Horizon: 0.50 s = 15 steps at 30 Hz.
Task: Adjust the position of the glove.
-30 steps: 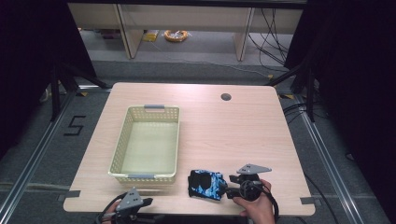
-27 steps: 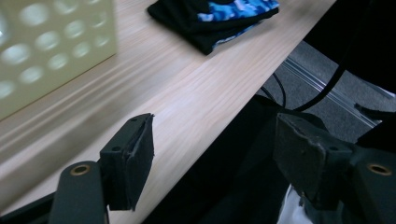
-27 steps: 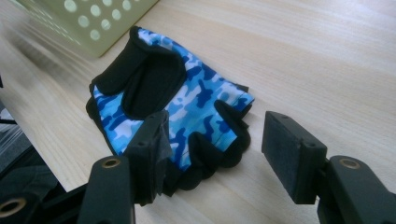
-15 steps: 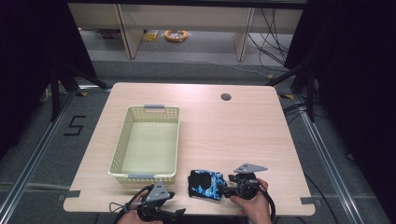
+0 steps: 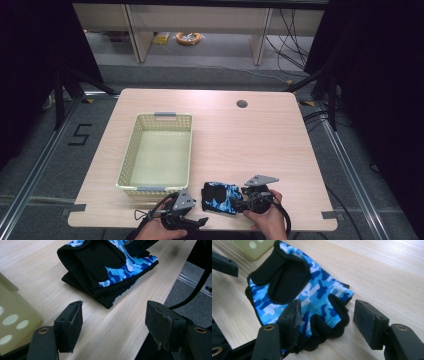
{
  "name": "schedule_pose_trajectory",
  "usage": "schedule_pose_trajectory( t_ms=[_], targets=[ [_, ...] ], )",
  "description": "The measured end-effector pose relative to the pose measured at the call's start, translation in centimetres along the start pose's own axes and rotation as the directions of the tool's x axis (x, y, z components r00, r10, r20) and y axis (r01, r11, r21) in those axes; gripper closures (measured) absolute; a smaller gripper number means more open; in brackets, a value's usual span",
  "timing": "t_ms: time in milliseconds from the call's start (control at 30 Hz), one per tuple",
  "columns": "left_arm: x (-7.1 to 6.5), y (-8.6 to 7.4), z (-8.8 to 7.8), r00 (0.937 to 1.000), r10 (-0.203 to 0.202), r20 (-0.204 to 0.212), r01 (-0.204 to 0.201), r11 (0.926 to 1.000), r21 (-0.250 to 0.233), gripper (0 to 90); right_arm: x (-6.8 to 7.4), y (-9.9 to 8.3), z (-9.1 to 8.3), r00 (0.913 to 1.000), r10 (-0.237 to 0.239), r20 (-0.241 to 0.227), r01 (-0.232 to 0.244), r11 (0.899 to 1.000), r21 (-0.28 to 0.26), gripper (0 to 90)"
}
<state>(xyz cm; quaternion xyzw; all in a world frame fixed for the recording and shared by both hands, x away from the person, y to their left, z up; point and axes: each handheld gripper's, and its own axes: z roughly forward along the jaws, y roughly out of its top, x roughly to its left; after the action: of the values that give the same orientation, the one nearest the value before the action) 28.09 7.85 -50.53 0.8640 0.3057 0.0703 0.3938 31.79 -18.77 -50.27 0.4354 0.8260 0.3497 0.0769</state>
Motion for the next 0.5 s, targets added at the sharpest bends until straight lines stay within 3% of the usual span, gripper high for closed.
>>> schedule_pose_trajectory(
  t_ms=[33, 100, 167, 233, 267, 333, 367, 433, 467, 500],
  targets=[
    [-0.1, -0.01, 0.06, 1.0, -0.007, 0.004, 0.007, 1.0, -0.003, 30.0, 0.12, -0.1, 0.43, 1.0, 0.007, 0.0, -0.007, 0.999, -0.041, 42.2],
    [-0.02, -0.03, 0.06, 0.9998, 0.018, 0.008, -0.018, 0.9998, 0.007, 30.0, 0.03, 0.0, 0.45, 0.9999, -0.011, 0.001, 0.011, 1.0, -0.023, 43.6],
    [-0.13, -0.13, 0.12, 0.9999, 0.0, 0.017, 0.0, 1.0, 0.003, 29.8, -0.02, 0.1, 0.42, 0.9998, -0.02, -0.003, 0.02, 1.0, 0.0, 44.9],
    [0.02, -0.21, 0.06, 0.9998, -0.016, 0.013, 0.016, 0.9998, 0.014, 29.6, -0.14, 0.15, 0.66, 0.9991, -0.042, 0.006, 0.043, 0.999, -0.012, 46.5],
    [0.12, -0.17, -0.07, 0.9999, 0.003, 0.01, -0.003, 0.9999, 0.015, 29.6, 0.04, 0.26, 0.56, 0.9996, -0.027, -0.001, 0.027, 1.0, 0.005, 47.2],
    [0.12, -0.25, -0.13, 0.9996, -0.025, 0.008, 0.025, 0.9996, 0.012, 29.5, -0.03, 0.34, 0.62, 0.9963, -0.086, 0.009, 0.086, 0.996, 0.018, 49.6],
    [0.19, -0.22, -0.21, 0.9997, -0.016, 0.017, 0.016, 0.9998, 0.01, 29.3, 0.12, 0.41, 0.75, 0.9947, -0.102, 0.011, 0.102, 0.995, 0.015, 51.6],
    [0.23, -0.32, -0.26, 0.9988, -0.045, 0.018, 0.045, 0.9989, 0.009, 29.2, 0.14, 0.59, 0.69, 0.9908, -0.135, -0.001, 0.135, 0.99, 0.041, 58.1],
    [0.41, -0.3, -0.48, 0.9993, -0.03, 0.025, 0.029, 0.9994, 0.017, 29.1, 0.07, 0.62, 0.8, 0.9889, -0.149, -0.007, 0.149, 0.988, 0.031, 59.8],
    [0.37, -0.39, -0.42, 0.9978, -0.061, 0.025, 0.061, 0.9981, 0.013, 29.1, -0.04, 0.69, 0.87, 0.9862, -0.165, -0.016, 0.165, 0.986, 0.029, 63.9]
  ],
)
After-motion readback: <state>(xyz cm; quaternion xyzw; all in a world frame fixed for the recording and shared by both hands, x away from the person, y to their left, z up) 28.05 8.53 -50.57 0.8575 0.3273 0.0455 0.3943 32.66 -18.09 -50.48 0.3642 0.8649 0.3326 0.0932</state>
